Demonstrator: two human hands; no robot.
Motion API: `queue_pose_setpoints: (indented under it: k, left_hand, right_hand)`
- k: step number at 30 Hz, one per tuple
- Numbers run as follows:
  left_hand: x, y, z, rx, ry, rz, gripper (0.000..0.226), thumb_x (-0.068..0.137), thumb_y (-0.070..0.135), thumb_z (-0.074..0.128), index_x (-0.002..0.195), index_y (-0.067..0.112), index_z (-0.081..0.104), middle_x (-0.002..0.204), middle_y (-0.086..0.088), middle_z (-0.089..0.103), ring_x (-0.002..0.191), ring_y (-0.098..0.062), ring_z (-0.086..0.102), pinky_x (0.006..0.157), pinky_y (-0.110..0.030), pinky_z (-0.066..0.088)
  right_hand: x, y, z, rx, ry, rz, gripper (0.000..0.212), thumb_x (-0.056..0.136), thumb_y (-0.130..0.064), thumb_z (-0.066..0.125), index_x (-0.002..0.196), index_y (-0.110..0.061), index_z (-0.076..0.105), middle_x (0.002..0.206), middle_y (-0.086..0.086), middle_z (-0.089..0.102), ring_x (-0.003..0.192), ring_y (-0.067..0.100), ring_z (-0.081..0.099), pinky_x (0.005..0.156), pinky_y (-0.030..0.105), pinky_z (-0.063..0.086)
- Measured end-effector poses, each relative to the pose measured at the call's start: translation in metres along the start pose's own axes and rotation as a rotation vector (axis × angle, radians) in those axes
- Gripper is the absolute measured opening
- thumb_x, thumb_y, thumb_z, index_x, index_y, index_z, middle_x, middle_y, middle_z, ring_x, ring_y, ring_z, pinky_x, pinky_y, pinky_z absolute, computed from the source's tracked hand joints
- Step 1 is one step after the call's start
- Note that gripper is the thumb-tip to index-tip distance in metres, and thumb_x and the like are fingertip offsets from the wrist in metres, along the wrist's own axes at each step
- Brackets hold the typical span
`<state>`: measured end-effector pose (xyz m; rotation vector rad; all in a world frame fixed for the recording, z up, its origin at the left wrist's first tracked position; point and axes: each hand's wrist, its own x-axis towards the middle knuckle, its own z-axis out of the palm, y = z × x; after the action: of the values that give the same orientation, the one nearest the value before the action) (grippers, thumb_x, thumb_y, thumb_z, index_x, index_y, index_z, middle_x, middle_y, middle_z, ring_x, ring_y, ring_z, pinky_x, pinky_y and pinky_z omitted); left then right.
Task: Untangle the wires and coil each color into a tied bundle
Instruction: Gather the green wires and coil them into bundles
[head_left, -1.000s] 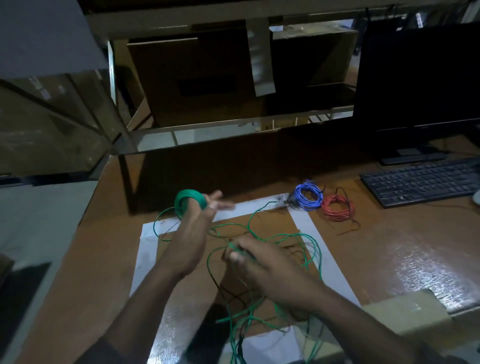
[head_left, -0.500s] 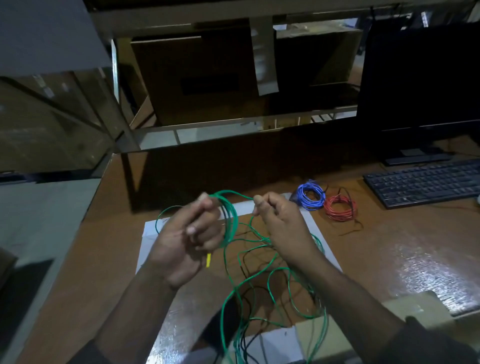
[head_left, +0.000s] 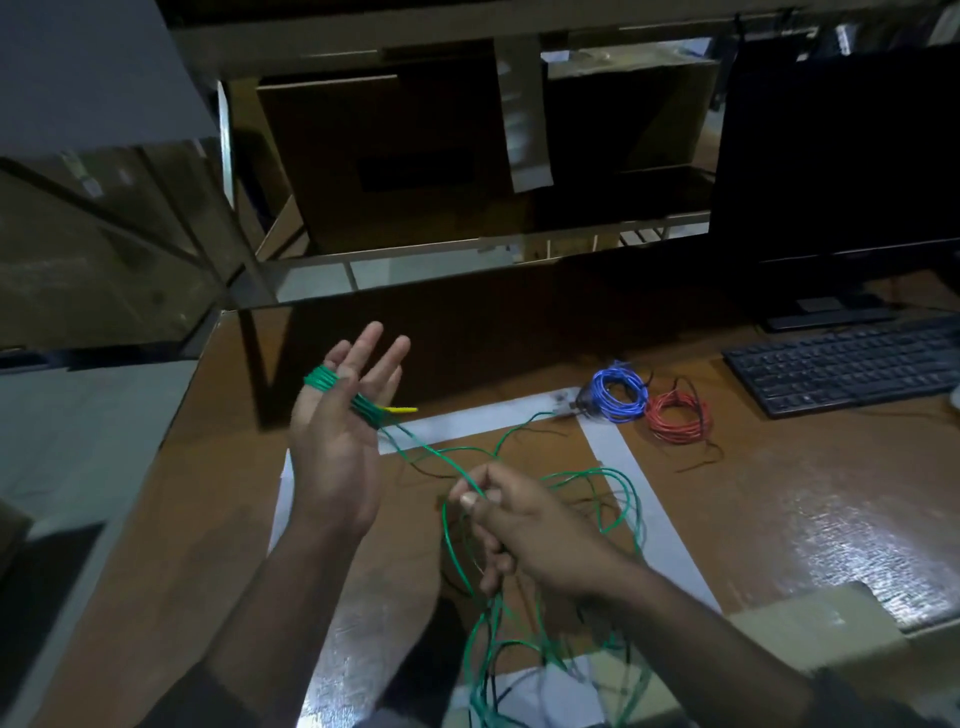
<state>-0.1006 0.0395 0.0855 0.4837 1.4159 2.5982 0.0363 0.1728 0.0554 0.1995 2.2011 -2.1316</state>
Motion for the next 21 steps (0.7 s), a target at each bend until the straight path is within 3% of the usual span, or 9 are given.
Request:
queue_pose_setpoints:
  k: [2, 4, 6, 8, 10, 11, 13, 17, 21]
  left_hand:
    - [-0.002, -0.008, 0.000, 0.382, 0.010, 0.087, 0.033, 0.111, 0.016, 0.035, 0.143, 0.006, 0.035, 0.143, -0.006, 0.062, 0.119, -0.027, 0.069, 0.111, -0.046, 0.045]
    - [-0.010, -0.016, 0.002, 0.694, -0.121, 0.152, 0.038, 0.111, 0.025, 0.034, 0.147, 0.012, 0.034, 0.137, 0.002, 0.065, 0.110, -0.017, 0.072, 0.102, -0.040, 0.051]
    - [-0.019, -0.020, 0.005, 0.888, -0.242, 0.138, 0.037, 0.111, 0.022, 0.037, 0.147, 0.012, 0.040, 0.119, 0.012, 0.068, 0.097, -0.001, 0.071, 0.088, -0.023, 0.054]
    - [-0.026, -0.019, 0.009, 0.986, -0.315, 0.077, 0.030, 0.111, 0.024, 0.040, 0.138, 0.019, 0.053, 0.089, 0.010, 0.067, 0.073, -0.002, 0.065, 0.069, -0.022, 0.051]
    - [-0.031, -0.013, 0.010, 0.962, -0.384, 0.000, 0.029, 0.109, 0.043, 0.039, 0.113, 0.026, 0.063, 0.068, 0.005, 0.058, 0.059, -0.009, 0.055, 0.058, -0.032, 0.046]
    - [-0.032, -0.008, 0.011, 0.947, -0.425, -0.032, 0.041, 0.107, 0.054, 0.037, 0.101, 0.023, 0.064, 0.062, 0.006, 0.053, 0.057, -0.009, 0.051, 0.057, -0.036, 0.045]
    - [-0.033, 0.000, 0.015, 0.893, -0.528, -0.149, 0.056, 0.102, 0.067, 0.035, 0.089, 0.019, 0.062, 0.054, 0.008, 0.045, 0.050, -0.004, 0.045, 0.058, -0.036, 0.044]
    - [-0.034, 0.013, 0.012, 0.552, -0.613, -0.425, 0.041, 0.105, 0.044, 0.050, 0.079, 0.013, 0.054, 0.048, 0.010, 0.029, 0.038, -0.002, 0.027, 0.056, -0.033, 0.037]
    - [-0.033, 0.013, -0.003, 0.059, -0.547, -0.595, 0.038, 0.107, 0.036, 0.047, 0.076, 0.016, 0.053, 0.050, 0.009, 0.022, 0.032, -0.003, 0.021, 0.047, -0.024, 0.035]
  right_hand:
    - [-0.001, -0.011, -0.005, -0.110, 0.109, -0.077, 0.017, 0.107, -0.025, 0.049, 0.109, -0.013, 0.062, 0.054, -0.013, 0.045, 0.046, 0.008, 0.041, 0.048, 0.024, 0.042]
    - [-0.002, -0.022, -0.010, -0.151, 0.144, -0.174, 0.019, 0.106, -0.025, 0.050, 0.104, -0.014, 0.066, 0.051, -0.018, 0.047, 0.048, 0.002, 0.036, 0.048, 0.019, 0.032]
    - [-0.002, -0.030, -0.013, -0.156, 0.175, -0.255, 0.020, 0.106, -0.018, 0.051, 0.099, -0.010, 0.067, 0.052, -0.024, 0.049, 0.049, -0.002, 0.041, 0.052, 0.013, 0.032]
    - [0.001, -0.034, -0.018, -0.210, 0.241, -0.325, 0.020, 0.105, -0.015, 0.053, 0.095, -0.008, 0.069, 0.059, -0.026, 0.056, 0.059, -0.005, 0.051, 0.061, 0.016, 0.039]
    - [0.006, -0.034, -0.023, -0.277, 0.299, -0.365, 0.020, 0.103, -0.023, 0.056, 0.094, -0.015, 0.071, 0.078, -0.017, 0.070, 0.079, 0.001, 0.065, 0.073, 0.026, 0.051]
    - [0.009, -0.032, -0.026, -0.304, 0.306, -0.376, 0.019, 0.103, -0.027, 0.057, 0.093, -0.018, 0.071, 0.085, -0.009, 0.072, 0.086, 0.008, 0.069, 0.077, 0.035, 0.054]
    - [0.012, -0.028, -0.027, -0.338, 0.316, -0.429, 0.018, 0.102, -0.025, 0.057, 0.090, -0.019, 0.068, 0.082, -0.007, 0.069, 0.083, 0.010, 0.067, 0.077, 0.038, 0.054]
    - [0.011, -0.027, -0.020, -0.334, 0.335, -0.508, 0.017, 0.102, -0.023, 0.060, 0.087, -0.015, 0.064, 0.070, -0.007, 0.061, 0.067, 0.005, 0.055, 0.063, 0.025, 0.043]
    - [0.010, -0.017, -0.012, -0.263, 0.308, -0.430, 0.028, 0.103, -0.036, 0.056, 0.089, -0.012, 0.051, 0.062, -0.001, 0.042, 0.055, 0.010, 0.035, 0.051, 0.034, 0.028]
